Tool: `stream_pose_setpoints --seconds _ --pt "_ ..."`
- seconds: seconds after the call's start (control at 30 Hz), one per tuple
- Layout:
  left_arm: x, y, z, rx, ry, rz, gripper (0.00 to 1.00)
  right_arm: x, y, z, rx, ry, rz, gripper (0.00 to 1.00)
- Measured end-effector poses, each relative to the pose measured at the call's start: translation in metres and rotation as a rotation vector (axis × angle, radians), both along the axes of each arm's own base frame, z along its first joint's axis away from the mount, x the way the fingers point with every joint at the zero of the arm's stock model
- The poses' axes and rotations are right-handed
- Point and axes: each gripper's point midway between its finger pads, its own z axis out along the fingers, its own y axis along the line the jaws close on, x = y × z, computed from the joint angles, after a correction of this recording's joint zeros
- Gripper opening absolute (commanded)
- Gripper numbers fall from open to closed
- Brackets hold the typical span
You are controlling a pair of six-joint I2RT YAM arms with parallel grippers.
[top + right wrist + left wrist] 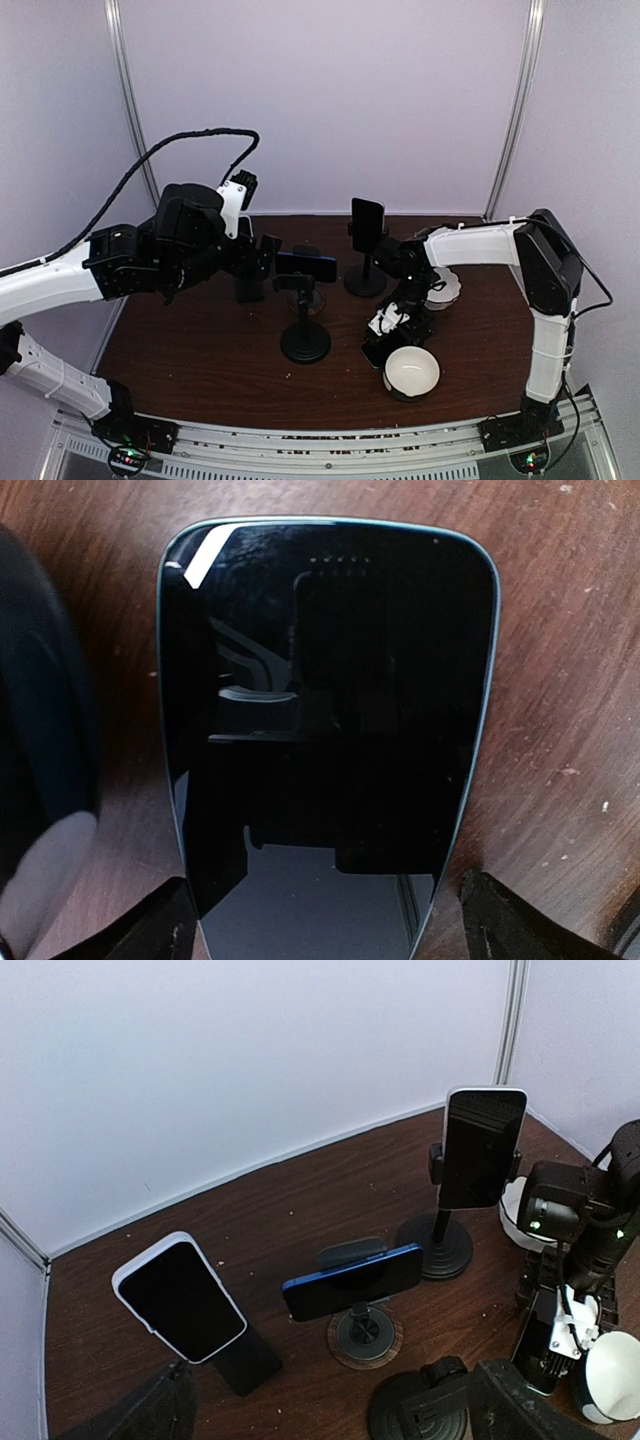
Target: Place the phone on the phone stand
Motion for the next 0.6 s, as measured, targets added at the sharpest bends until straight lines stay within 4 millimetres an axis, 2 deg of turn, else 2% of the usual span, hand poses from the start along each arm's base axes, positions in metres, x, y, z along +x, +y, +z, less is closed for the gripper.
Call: stream_pose_setpoints --seconds 0.33,0.5,0.6 --pt "0.0016 -0.0003 -0.0005 -0.02 0.009 0.005 0.98 0.004 0.005 -0.0012 0.018 -0.029 -0.044 0.57" --pt "0.0028 0.0003 -0.0016 -0.019 0.012 0.01 0.98 0.0039 0.0052 -0.0011 0.018 -0.028 -0.056 0.47" --pt "0.0054 0.0077 -0.0044 -0.036 0.025 0.065 0.98 0.0039 0.006 -0.0002 0.022 -0.027 -0.072 0.33"
